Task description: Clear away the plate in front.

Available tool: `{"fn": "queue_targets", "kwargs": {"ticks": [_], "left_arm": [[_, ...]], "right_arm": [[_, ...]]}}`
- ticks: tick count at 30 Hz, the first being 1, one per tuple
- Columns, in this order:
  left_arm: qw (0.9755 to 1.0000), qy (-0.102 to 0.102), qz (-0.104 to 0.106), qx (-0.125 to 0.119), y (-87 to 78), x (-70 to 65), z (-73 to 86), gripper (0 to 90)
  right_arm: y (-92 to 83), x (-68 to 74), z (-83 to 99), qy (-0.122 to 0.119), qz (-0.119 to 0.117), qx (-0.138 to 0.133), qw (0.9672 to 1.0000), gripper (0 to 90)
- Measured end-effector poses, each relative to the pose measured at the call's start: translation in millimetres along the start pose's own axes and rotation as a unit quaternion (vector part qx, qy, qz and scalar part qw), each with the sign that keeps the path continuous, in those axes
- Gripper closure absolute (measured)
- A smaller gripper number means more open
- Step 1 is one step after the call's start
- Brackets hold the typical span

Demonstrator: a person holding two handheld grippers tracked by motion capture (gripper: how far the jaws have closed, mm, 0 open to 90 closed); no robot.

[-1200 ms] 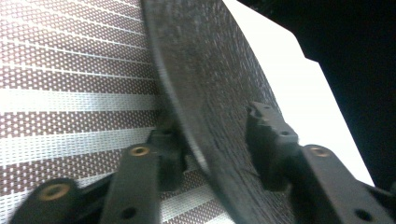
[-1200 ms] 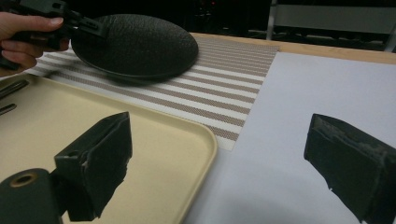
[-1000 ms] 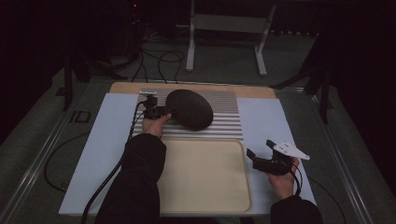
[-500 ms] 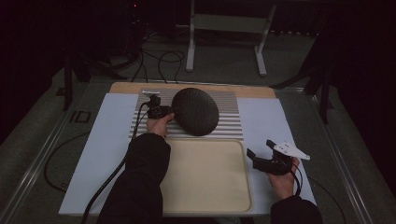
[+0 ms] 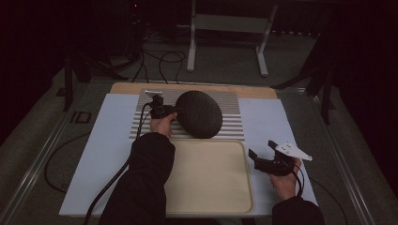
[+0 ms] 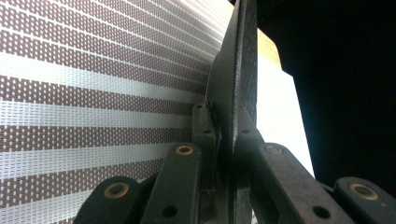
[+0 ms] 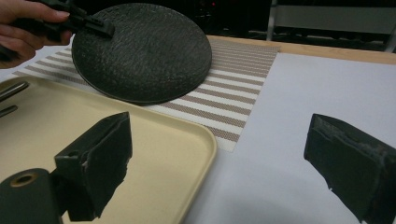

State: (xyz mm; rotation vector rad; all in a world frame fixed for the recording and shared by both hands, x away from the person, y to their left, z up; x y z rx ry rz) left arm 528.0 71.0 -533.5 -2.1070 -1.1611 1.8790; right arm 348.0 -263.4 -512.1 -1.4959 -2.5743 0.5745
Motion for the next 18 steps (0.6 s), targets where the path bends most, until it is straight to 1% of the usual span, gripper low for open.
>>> {"fn": "queue_targets", "kwargs": {"ticks": [2,4,9,11,12,14,18], "left_arm": [[1.0000,-0.005,0.003,-0.002,-1.6,-0.2,-0.2,85.4],[0.9998,-0.015,0.006,-0.006,-3.6,-0.4,-0.8,85.5],[0.9996,-0.014,0.021,-0.015,-12.9,-2.7,-3.0,85.5],[0.9996,-0.014,0.021,-0.015,-12.9,-2.7,-3.0,85.4],[0.9995,-0.010,0.022,-0.019,-21.9,-5.4,-3.8,85.4],[0.9995,-0.011,0.022,-0.021,-26.4,-6.3,-4.1,85.4],[0.9991,-0.020,0.031,-0.019,-32.8,-5.9,-3.5,85.4]], "right_arm": [[-0.3,-0.7,0.1,0.000,0.001,0.000,1.0000,8.2],[-0.4,-1.0,0.1,0.000,0.002,0.000,1.0000,8.2],[-0.9,-0.9,0.0,0.001,0.002,0.000,1.0000,8.2],[-0.9,-0.9,0.0,0.001,0.002,0.000,1.0000,8.3],[-0.8,-1.0,0.2,0.000,0.002,0.001,1.0000,8.3],[-0.4,-0.5,0.1,0.000,0.001,0.000,1.0000,8.3],[-0.5,-0.1,0.0,0.000,0.001,0.001,1.0000,8.3]]}}
Point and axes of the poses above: each handheld gripper's, and its own axes: y roughly forward along the jaws, z roughly out of its underside, x roughly to its left, the point moved 7 cm from there along y, roughly forward along the jaws, and after that the axes turned 11 degrees about -y, right-handed, at the moved point
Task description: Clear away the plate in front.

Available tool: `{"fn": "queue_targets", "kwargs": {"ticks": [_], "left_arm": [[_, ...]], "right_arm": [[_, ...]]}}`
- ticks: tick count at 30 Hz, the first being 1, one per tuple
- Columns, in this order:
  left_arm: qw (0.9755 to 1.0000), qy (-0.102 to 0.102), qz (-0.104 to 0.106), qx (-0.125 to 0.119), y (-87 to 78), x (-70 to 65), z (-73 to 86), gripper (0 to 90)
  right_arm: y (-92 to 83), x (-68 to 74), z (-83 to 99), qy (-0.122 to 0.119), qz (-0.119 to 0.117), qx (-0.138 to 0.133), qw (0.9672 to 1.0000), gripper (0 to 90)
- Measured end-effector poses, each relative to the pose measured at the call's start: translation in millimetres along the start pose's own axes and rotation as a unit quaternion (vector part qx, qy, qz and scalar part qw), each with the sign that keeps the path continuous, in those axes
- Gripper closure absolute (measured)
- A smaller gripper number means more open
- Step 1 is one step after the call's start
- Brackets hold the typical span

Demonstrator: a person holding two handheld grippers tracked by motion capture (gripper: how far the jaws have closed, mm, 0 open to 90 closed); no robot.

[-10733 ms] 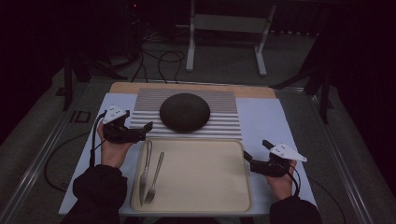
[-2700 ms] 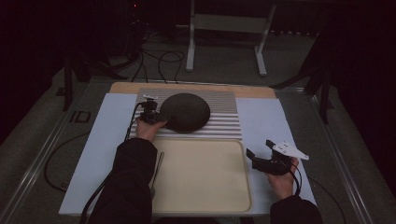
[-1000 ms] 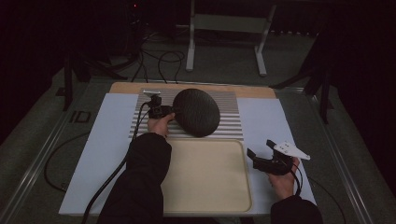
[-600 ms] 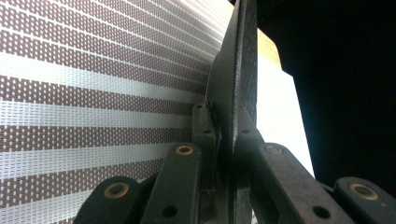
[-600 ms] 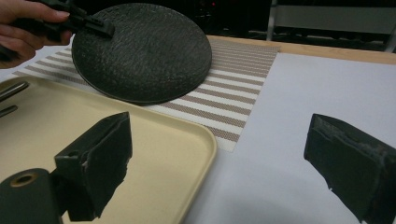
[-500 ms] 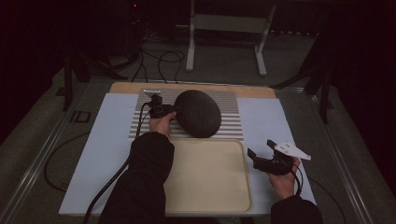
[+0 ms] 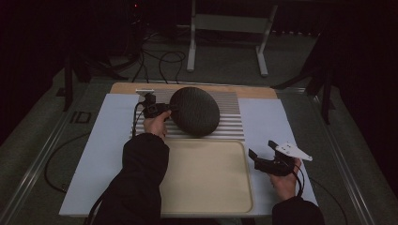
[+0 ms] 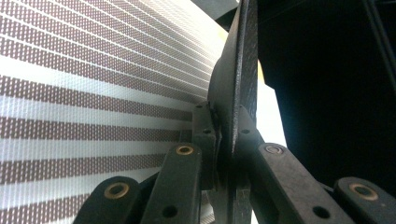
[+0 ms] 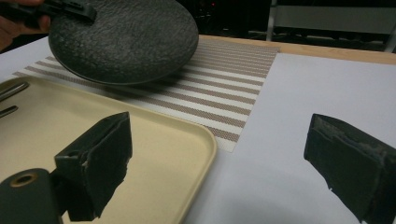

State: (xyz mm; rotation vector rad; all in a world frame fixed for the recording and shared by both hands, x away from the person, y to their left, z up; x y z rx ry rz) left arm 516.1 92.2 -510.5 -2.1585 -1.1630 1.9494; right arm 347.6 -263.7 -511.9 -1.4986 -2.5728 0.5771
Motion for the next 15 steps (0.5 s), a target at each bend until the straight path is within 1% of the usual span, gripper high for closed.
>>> {"fn": "queue_targets", "kwargs": {"ticks": [3,7,15], "left_arm": [[1.0000,-0.004,-0.002,0.001,-3.5,0.7,0.8,85.4],[1.0000,-0.002,-0.003,0.006,-6.9,1.0,2.6,85.4],[0.9999,-0.005,0.013,0.000,-15.7,1.4,5.3,85.4]], "right_arm": [[0.1,0.2,0.0,0.000,-0.001,0.000,1.0000,8.2],[-0.2,0.0,0.0,0.000,0.000,0.000,1.0000,8.2],[0.0,0.2,0.0,0.000,0.000,0.000,1.0000,8.3]]}}
Point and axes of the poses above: each handheld gripper's, and its own axes: y roughly forward along the jaws, z roughly out of its underside, x roughly to its left, the point moved 7 cm from there along y, roughly forward along the jaws, and after that the axes turned 11 degrees about -y, right-handed, at the moved point
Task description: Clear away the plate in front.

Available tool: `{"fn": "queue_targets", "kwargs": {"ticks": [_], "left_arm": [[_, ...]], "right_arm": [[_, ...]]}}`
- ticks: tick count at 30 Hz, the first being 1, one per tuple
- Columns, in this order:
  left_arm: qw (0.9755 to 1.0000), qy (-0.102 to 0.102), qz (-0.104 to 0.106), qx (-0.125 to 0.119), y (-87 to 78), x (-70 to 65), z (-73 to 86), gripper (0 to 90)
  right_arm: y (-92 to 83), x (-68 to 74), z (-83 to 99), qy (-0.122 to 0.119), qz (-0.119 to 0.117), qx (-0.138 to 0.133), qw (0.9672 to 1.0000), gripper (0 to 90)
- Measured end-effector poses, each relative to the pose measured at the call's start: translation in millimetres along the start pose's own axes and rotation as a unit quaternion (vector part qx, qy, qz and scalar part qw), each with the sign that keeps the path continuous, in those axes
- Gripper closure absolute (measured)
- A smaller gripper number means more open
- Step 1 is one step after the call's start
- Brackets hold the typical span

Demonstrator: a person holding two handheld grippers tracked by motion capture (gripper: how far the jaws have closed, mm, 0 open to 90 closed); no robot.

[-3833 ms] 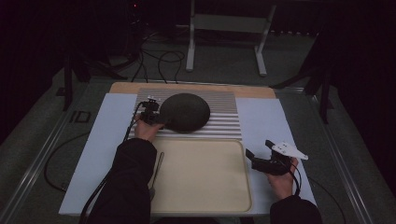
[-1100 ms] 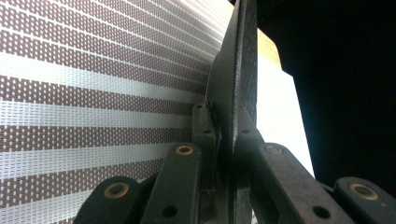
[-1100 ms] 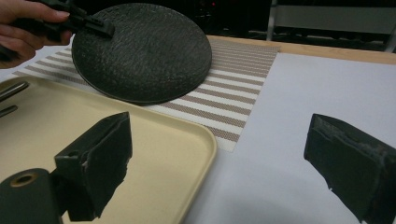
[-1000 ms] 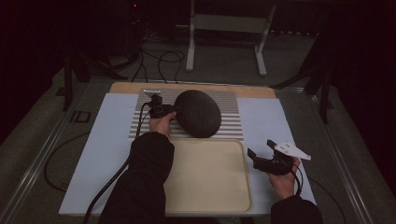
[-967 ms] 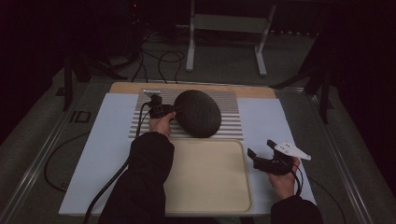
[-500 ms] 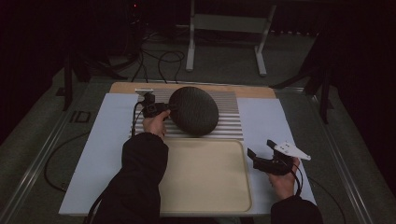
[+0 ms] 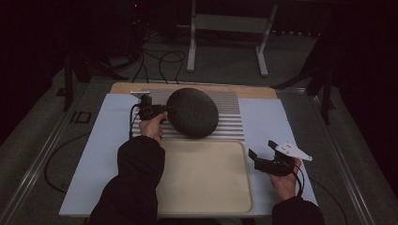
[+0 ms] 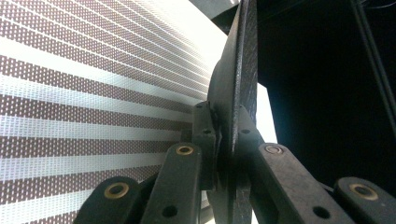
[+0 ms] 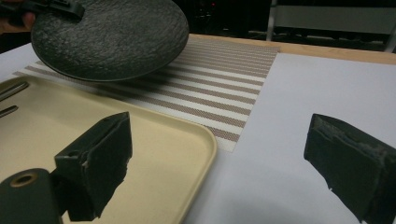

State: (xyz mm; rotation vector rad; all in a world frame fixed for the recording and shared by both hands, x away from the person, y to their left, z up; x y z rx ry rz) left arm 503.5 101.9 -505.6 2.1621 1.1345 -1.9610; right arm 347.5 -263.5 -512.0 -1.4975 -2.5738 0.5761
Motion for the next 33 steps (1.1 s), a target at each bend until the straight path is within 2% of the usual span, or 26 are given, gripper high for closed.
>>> {"fn": "queue_targets", "kwargs": {"ticks": [10,26,33], "left_arm": [[1.0000,0.004,0.007,0.001,-9.5,1.0,7.2,85.4],[0.9997,-0.003,0.020,0.011,-21.4,5.4,21.0,85.3],[0.9996,0.003,0.025,0.014,-28.2,5.1,27.1,85.3]], "right_arm": [[0.4,0.7,0.0,0.000,-0.001,0.002,1.0000,8.3],[0.3,0.7,0.1,0.001,-0.001,0.001,1.0000,8.3],[0.4,0.8,0.0,-0.001,0.000,0.002,1.0000,8.3]]}}
Point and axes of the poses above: each handheld gripper's, and its own axes: y roughly forward along the jaws, z roughly out of its underside, x roughly to its left, the point moved 7 cm from there along y, roughly forward along the jaws, and after that the axes turned 11 degrees about -y, right-handed, at the moved point
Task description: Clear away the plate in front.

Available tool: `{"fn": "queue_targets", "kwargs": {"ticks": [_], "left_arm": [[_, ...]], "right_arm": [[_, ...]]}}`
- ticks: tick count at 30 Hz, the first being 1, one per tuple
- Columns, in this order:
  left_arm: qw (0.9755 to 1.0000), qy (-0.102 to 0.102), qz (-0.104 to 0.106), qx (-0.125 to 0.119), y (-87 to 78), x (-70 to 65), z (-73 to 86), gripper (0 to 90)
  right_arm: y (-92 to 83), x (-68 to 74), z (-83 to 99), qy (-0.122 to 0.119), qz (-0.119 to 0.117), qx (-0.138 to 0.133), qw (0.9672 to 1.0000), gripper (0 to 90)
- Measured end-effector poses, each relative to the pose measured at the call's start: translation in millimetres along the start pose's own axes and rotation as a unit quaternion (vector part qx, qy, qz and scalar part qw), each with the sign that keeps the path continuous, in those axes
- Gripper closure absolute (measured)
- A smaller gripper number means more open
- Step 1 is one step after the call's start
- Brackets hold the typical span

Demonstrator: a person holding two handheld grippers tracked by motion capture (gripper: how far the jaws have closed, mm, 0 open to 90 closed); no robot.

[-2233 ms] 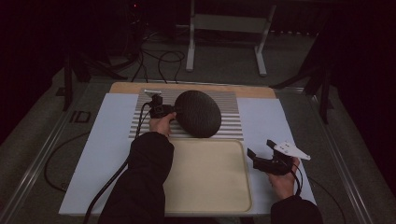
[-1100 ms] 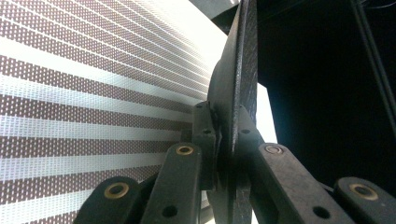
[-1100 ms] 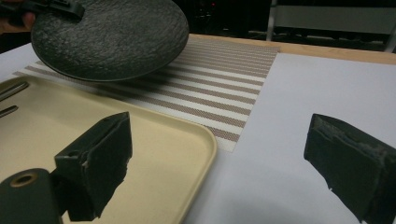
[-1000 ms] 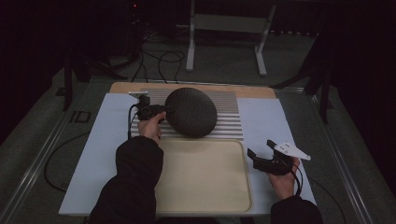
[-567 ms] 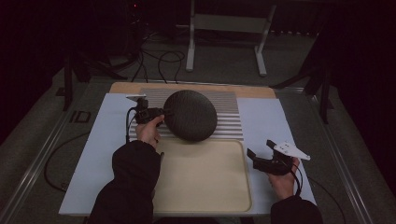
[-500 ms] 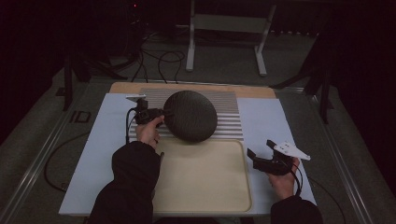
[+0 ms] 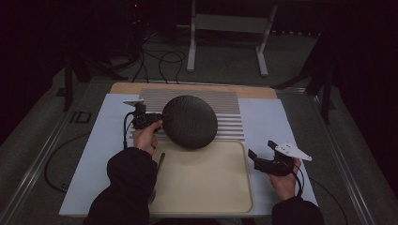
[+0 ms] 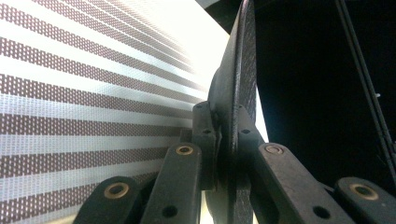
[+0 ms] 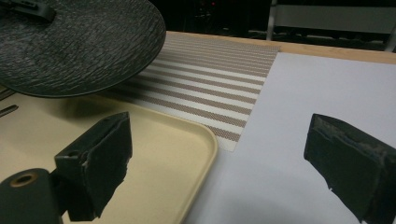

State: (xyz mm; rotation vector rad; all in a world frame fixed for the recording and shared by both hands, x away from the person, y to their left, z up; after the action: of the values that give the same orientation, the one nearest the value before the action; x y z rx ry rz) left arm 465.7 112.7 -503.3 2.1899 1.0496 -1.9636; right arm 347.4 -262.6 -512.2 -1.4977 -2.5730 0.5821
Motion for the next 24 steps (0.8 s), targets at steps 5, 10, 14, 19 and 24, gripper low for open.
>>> {"fn": "queue_targets", "kwargs": {"ticks": [5,10,14,19,24], "left_arm": [[1.0000,0.001,0.007,0.001,-3.9,-0.3,4.4,85.3],[0.9999,0.011,0.008,0.005,-6.5,-0.9,9.0,85.3],[0.9998,0.010,0.013,0.006,-8.5,-0.4,12.3,85.2],[0.9998,0.009,0.014,0.010,-10.7,2.3,16.4,85.2],[0.9998,0.004,0.018,0.011,-12.0,5.2,20.5,85.1]], "right_arm": [[-0.1,0.0,0.0,0.001,0.000,0.000,1.0000,8.3],[-0.1,0.0,0.0,0.002,0.000,0.000,1.0000,8.3],[0.0,0.0,0.0,0.000,0.000,0.000,1.0000,8.3],[0.0,0.0,0.0,0.000,0.000,0.000,1.0000,8.3],[0.2,0.4,-0.1,-0.001,0.000,-0.001,1.0000,8.3]]}}
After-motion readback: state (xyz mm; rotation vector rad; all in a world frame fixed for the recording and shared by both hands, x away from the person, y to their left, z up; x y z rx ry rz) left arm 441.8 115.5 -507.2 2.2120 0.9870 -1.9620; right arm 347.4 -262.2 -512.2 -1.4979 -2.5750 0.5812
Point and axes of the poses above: each handheld gripper's, and its own axes: y roughly forward along the jaws, z roughly out of its underside, x roughly to its left, the point moved 7 cm from there along y, roughly forward along the jaws, and after that the axes turned 11 degrees about -y, right-handed, at the moved point
